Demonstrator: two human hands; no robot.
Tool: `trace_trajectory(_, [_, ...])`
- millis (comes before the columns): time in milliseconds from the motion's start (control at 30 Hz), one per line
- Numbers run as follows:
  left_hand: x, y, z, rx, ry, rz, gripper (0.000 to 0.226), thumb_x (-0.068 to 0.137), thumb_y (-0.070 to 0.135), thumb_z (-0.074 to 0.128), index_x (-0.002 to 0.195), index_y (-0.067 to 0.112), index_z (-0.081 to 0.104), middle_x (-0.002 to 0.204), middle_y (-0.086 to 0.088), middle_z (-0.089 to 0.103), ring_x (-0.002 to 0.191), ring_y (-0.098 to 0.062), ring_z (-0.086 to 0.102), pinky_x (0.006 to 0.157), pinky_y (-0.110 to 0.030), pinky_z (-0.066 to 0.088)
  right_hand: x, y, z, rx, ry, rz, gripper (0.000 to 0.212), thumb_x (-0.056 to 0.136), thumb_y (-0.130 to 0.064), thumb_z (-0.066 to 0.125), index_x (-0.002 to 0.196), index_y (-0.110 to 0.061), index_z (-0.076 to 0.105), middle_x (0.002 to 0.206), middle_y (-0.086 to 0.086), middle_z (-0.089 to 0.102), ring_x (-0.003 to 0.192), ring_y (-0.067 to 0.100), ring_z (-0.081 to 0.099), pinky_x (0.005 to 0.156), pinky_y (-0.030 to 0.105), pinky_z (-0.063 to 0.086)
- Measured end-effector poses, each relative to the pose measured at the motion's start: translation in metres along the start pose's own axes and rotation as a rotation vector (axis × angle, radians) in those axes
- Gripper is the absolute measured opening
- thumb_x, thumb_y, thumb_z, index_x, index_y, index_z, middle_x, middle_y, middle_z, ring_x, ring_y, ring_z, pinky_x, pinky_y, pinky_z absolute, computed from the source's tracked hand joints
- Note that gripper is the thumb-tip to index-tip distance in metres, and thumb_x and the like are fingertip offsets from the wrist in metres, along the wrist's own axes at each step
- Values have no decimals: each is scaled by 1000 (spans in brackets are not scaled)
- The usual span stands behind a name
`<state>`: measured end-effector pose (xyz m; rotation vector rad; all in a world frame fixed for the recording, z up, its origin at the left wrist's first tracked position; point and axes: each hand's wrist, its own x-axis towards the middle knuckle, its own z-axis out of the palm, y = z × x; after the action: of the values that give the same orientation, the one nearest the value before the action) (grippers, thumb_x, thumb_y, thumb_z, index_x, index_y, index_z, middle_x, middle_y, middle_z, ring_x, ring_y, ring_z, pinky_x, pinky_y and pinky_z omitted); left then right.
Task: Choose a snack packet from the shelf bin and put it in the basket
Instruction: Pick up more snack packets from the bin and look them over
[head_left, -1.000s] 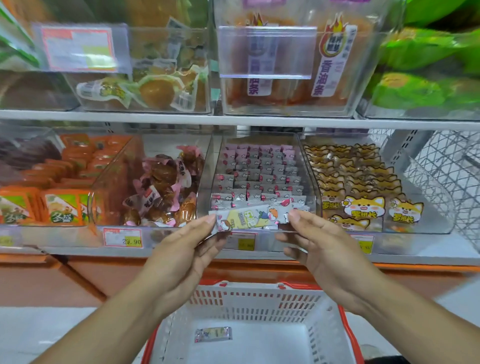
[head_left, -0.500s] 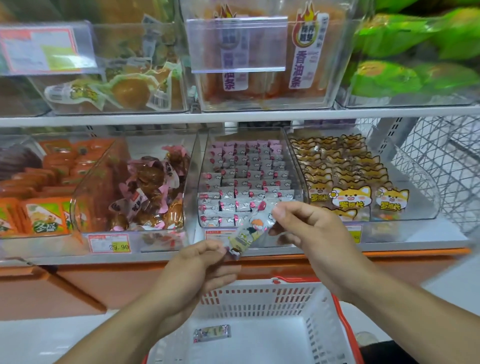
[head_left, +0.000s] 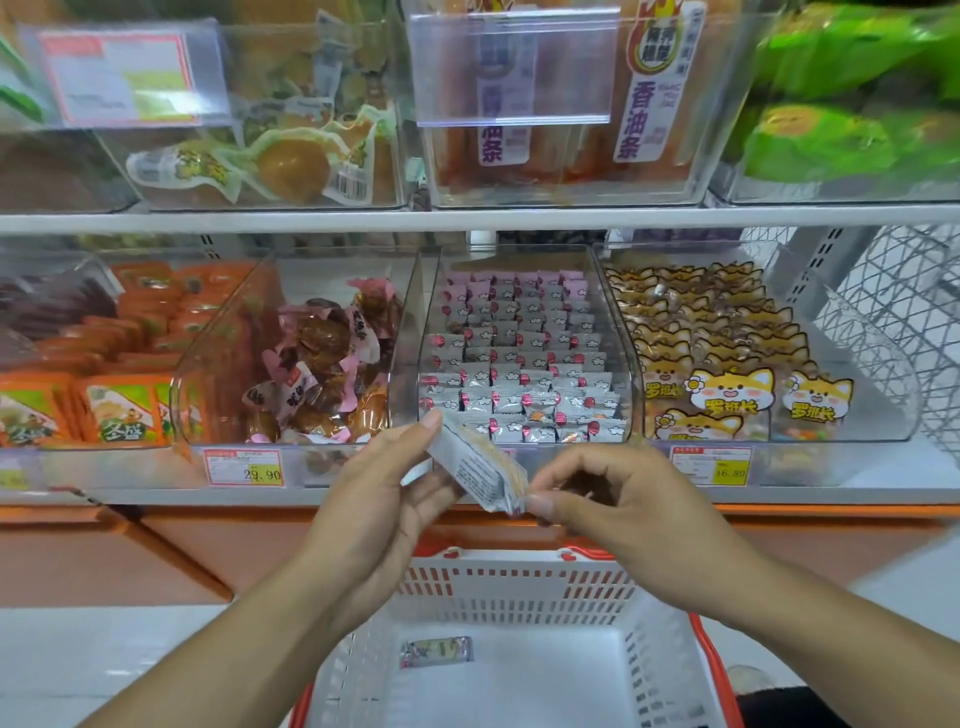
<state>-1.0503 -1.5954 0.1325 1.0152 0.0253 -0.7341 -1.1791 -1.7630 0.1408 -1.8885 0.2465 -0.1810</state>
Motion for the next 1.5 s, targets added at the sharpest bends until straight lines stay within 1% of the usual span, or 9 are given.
trace_trajectory(133, [-1,3,0,-3,50,80,43,74,15,76,112,4,60,114,-23,73,98,-24,76,69,-24,61,0,7,3,85,-11,138,7,89,-35,72,88,-27,71,87,-1,75,80,20,72,79,43,62])
trace_trajectory(333, [-5,2,0,-50,-85,77,45,78,2,68,122,3,60,118,-20,73,105,-27,73,76,-27,61,3,2,10,585,-37,407,50,77,-29,79,121,-10,62,97,11,78,83,24,72,76,29,61])
trace_trajectory(533, [-5,3,-2,-26,-54,-56,39,76,25,73,108,3,74,116,-22,73,106,-34,73,70,-32,62,1,0,7,2,229,74,28,79,-26,85,101,-41,76,100,-21,74,92,6,71,81,26,60])
trace_trajectory(700, [-6,-3,-2,74,-4,-104,37,70,16,78,102,0,73,101,-18,78,99,-31,75,66,-29,62,0,9,7,-406,267,-390,29,79,-8,83,98,-29,77,107,-23,66,109,-2,60,91,5,41])
trace_trajectory(933, [-4,1,-4,119,-53,97,59,54,14,86,108,3,65,112,-16,76,101,-29,75,72,-26,62,10,6,-1,148,263,104,58,60,-57,87,112,-53,63,121,-21,66,112,-8,61,92,23,51])
trace_trajectory(1100, [-4,-2,-3,149,-84,141,62,54,14,87,111,4,66,115,-13,76,99,-25,75,73,-24,60,12,7,6,708,99,240,41,76,-22,82,114,-17,67,110,12,77,102,29,74,83,29,60])
trace_trajectory(1200, [-4,-4,-4,148,-34,94,65,56,19,86,115,4,65,109,-17,77,95,-25,76,69,-22,60,13,3,5,786,159,235,39,70,-19,82,103,-19,62,108,14,77,96,26,76,75,23,59])
trace_trajectory(1333, [0,-5,-5,111,-22,37,61,62,19,82,117,-1,66,106,-19,77,97,-26,76,70,-22,61,17,4,2,825,251,271,65,64,-22,84,120,-12,53,102,17,77,83,22,75,73,21,58])
trace_trajectory(1500, [10,0,-5,25,-76,85,41,57,26,87,92,8,82,97,-11,78,92,-17,76,77,-24,60,26,3,-1,994,316,282,41,69,-14,80,104,-8,60,91,8,78,87,19,77,71,22,60])
